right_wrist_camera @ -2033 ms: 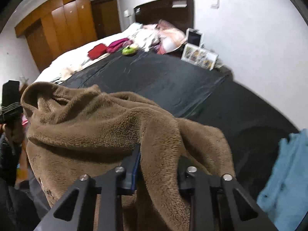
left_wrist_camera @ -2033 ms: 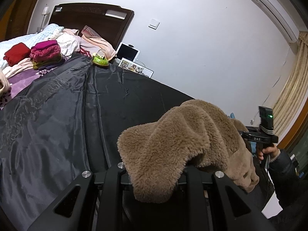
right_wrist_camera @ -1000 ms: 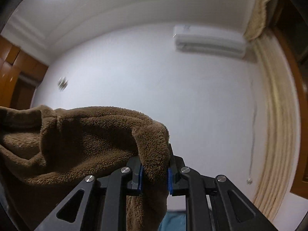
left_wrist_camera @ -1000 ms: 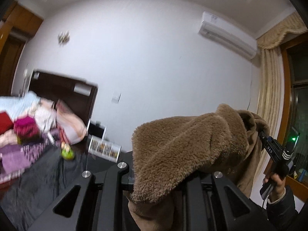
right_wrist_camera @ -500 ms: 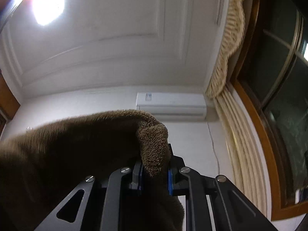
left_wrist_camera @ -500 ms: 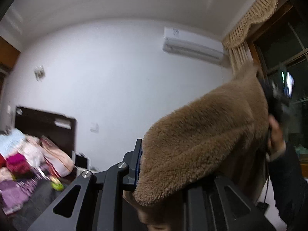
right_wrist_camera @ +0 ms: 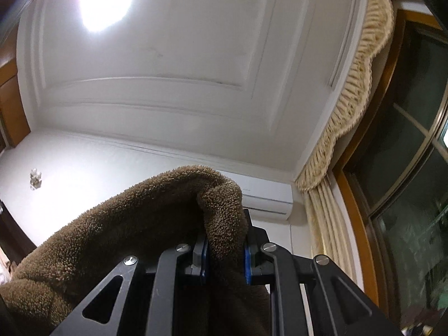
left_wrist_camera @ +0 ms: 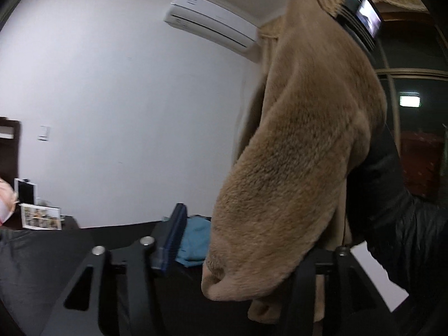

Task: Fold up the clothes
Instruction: 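Raise the fleece high with both grippers, holding it up to unfold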

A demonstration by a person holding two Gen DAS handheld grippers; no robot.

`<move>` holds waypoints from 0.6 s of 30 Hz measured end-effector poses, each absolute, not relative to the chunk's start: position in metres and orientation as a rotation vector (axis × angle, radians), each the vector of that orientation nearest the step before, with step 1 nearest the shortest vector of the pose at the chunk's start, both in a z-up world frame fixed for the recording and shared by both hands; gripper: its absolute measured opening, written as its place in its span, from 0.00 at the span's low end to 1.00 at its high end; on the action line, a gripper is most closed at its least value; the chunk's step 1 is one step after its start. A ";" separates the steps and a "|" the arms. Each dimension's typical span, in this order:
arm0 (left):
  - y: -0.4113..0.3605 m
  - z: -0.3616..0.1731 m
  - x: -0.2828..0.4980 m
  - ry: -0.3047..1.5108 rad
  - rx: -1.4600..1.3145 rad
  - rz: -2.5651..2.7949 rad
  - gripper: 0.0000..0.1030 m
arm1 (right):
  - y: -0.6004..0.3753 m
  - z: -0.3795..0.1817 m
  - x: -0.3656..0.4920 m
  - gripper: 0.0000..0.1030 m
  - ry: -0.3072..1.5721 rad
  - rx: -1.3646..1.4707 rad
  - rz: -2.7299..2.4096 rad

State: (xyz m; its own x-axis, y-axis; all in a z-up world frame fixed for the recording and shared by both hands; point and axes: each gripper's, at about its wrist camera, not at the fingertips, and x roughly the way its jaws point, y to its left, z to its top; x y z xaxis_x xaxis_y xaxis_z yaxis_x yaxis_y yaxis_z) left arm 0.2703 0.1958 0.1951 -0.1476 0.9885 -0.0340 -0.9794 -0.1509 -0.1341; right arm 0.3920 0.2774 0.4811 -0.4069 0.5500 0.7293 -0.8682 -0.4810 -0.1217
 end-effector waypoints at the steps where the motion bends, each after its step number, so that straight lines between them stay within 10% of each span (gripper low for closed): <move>1: 0.198 0.194 0.273 -0.083 -0.124 1.704 0.60 | 0.277 0.483 0.393 0.19 -0.629 0.784 1.978; 8: 0.216 0.193 0.298 0.000 -0.071 1.645 0.64 | 0.282 0.482 0.402 0.19 -0.613 0.769 1.981; 12: 0.215 0.205 0.286 -0.037 -0.104 1.692 0.33 | 0.289 0.482 0.404 0.19 -0.625 0.761 1.965; 18: 0.174 0.240 0.240 -0.202 -0.136 1.938 0.22 | 0.315 0.478 0.406 0.19 -0.575 0.728 1.947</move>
